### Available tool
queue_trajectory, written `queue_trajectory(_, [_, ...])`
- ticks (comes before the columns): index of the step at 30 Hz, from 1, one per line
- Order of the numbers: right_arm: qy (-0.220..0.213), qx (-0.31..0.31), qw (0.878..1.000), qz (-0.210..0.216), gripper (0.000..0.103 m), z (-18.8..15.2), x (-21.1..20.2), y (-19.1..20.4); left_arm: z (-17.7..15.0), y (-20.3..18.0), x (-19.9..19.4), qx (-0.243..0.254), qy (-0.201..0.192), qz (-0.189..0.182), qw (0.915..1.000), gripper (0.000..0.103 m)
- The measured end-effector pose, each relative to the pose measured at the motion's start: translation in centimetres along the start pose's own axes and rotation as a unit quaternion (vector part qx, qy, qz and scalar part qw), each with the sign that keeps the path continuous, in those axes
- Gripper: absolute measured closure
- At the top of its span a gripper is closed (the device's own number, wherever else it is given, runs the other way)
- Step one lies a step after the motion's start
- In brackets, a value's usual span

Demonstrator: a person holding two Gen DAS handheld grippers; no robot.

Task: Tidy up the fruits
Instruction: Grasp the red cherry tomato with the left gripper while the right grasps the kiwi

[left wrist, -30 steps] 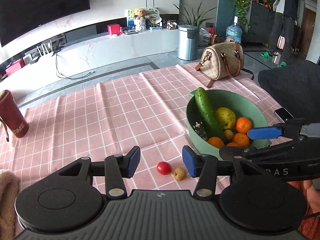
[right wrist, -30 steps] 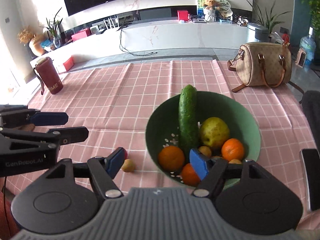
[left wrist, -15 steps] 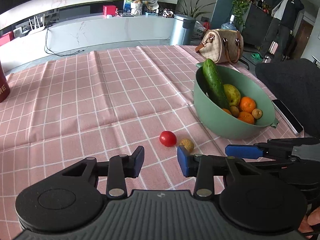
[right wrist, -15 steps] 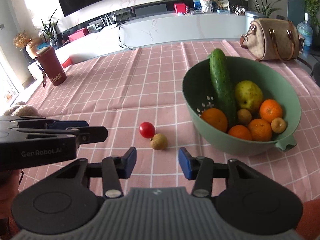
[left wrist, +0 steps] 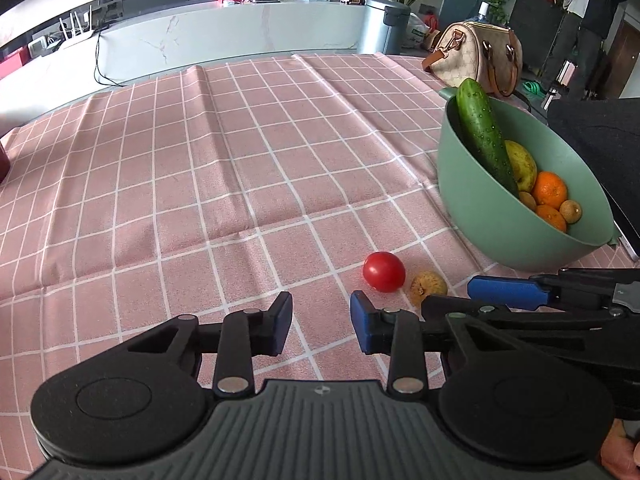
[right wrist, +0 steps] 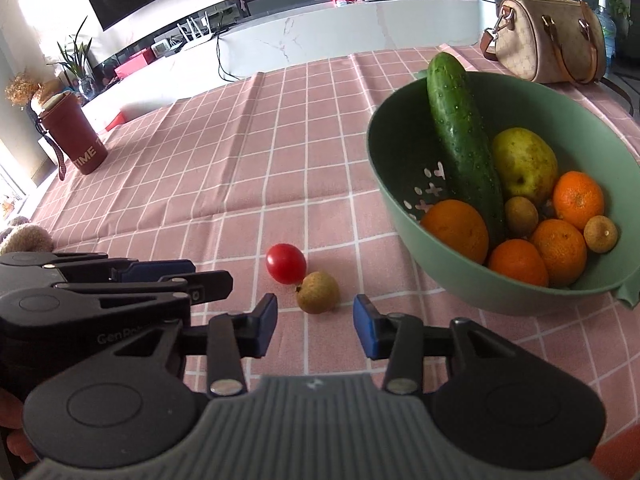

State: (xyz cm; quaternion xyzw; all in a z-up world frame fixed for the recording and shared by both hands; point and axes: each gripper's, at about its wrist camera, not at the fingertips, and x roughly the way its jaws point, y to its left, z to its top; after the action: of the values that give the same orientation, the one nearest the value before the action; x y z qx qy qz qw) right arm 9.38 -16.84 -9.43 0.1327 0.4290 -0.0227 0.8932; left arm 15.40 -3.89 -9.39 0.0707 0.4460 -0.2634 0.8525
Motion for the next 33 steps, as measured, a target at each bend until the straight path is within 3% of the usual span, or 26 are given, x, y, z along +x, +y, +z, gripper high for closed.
queue_trajectory(10, [0.003,0.003,1.0,0.001,0.075,0.5,1.7,0.3,0.4,1.0,0.6,-0.017,0.001,-0.026,0.9995,0.064])
queue_trajectory(12, [0.007,0.005,1.0,0.003,0.082,0.5,1.9,0.2,0.5,1.0,0.7,-0.017,0.0,-0.031,0.9994,0.065])
queue_trajectory(18, [0.01,0.008,1.0,-0.012,0.082,0.3,1.3,-0.2,1.1,0.6,0.9,-0.025,-0.002,-0.075,0.9969,0.065])
queue_trajectory(22, [0.017,0.011,0.999,-0.029,0.082,0.0,0.8,-0.6,1.5,-0.9,1.7,0.002,0.005,-0.071,0.9975,0.065])
queue_trajectory(33, [0.024,0.033,0.999,-0.019,0.081,0.0,1.1,-1.5,2.2,-2.2,3.5,0.002,0.013,-0.094,0.9955,0.063])
